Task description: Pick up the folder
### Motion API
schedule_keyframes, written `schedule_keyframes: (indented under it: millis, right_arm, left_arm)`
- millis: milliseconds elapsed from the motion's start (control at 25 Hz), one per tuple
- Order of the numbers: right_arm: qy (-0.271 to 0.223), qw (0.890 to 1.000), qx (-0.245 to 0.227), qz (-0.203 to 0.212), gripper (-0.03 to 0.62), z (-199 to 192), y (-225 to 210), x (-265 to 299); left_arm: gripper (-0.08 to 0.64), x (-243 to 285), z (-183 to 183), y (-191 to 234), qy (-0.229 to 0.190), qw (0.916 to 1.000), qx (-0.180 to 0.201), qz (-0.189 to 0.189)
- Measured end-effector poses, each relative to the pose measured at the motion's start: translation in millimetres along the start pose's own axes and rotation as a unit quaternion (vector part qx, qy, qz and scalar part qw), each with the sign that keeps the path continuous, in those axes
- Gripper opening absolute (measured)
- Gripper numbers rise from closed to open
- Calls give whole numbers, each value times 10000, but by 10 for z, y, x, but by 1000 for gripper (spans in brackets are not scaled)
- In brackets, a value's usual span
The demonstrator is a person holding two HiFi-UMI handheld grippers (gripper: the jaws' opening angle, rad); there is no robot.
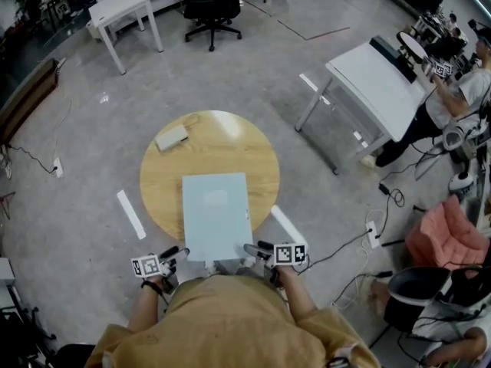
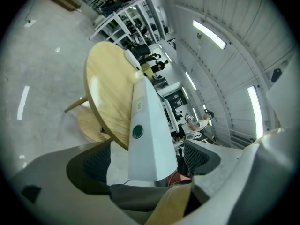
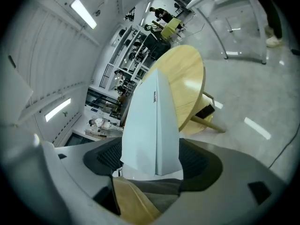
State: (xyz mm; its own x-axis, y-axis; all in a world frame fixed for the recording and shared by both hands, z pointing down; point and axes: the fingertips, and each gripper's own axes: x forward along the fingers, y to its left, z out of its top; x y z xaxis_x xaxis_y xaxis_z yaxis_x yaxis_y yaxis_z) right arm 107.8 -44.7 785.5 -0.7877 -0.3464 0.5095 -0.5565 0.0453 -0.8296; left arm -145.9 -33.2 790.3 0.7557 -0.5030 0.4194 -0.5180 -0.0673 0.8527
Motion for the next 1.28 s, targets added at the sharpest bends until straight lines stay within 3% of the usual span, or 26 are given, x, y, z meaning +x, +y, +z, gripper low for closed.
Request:
schedule_keyframes:
  millis: [280, 400, 560, 800, 1040, 1160, 1280]
  right_arm:
    - [163, 9985, 493, 145, 357, -129, -146, 143]
    - [223, 9962, 798, 284, 364, -205, -203, 218]
    - [430, 9940, 926, 397, 364, -257, -237, 293]
    - [643, 9922, 980, 414, 364, -355, -367, 367]
    - [963, 9876, 1068, 631, 364, -402, -239, 476]
    - [1195, 9860, 952, 665, 362, -476, -231, 582]
    - [1236, 9859, 964, 581, 362, -472, -258, 624]
  left_arm:
    - [472, 293, -136, 9, 501, 9972, -215, -509]
    - [472, 366, -215, 0, 738, 9955, -272, -525]
    - [472, 462, -173, -55, 616, 9956, -354, -612]
    - [471, 566, -227, -57, 727, 9963, -150, -434]
    - [464, 586, -284, -69, 842, 9954, -226, -397]
    - [429, 607, -304, 22, 855, 9959, -128, -250]
    - [409, 629, -309, 0, 914, 9950, -266, -285]
